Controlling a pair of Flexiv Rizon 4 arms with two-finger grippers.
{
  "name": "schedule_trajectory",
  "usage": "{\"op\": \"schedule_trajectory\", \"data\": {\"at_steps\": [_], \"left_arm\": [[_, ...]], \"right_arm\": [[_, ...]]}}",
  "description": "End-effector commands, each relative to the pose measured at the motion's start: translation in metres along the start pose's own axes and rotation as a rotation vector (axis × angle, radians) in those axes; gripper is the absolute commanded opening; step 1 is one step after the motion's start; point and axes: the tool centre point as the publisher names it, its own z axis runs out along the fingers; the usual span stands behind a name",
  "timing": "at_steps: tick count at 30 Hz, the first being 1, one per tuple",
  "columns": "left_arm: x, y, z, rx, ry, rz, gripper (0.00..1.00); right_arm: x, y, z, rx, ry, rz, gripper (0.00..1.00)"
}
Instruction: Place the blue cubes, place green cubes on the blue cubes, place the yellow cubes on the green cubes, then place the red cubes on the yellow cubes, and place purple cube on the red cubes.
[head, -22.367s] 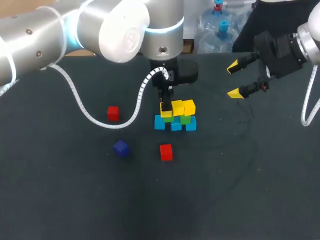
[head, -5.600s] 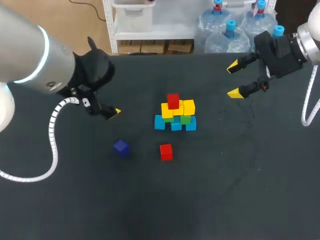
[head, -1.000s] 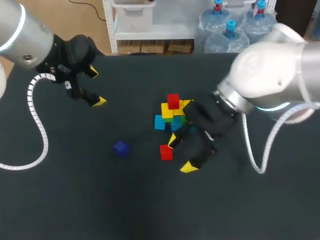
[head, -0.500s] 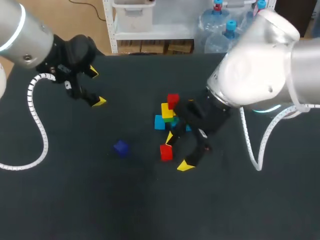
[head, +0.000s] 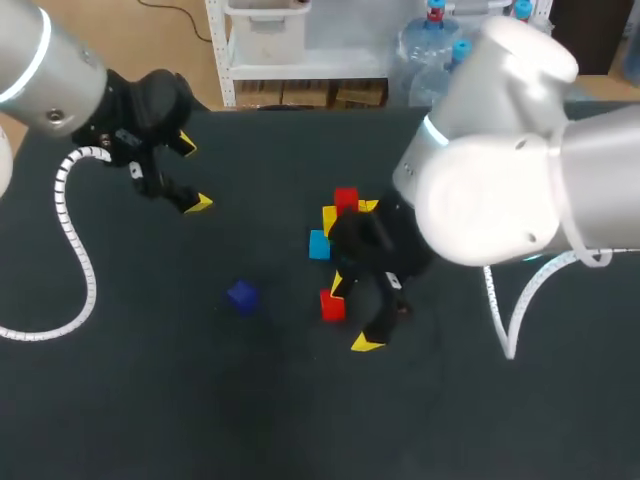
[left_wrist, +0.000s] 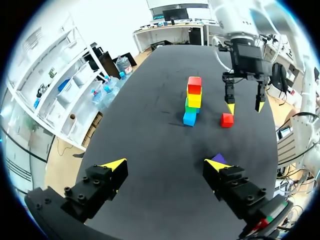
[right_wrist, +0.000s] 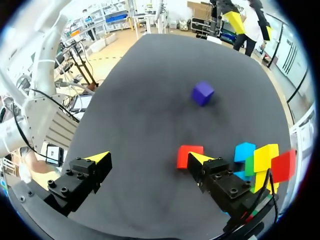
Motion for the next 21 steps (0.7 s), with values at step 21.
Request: {"op": "schedule_trajectory", "data": {"at_steps": [21], "left_arm": [[0.001,0.001,0.0,0.003,-0.004,0.003,1.0]], "right_arm": [[-0.008,-0.018,0.0,-0.004,0.155,-0.011,1.0]]}}
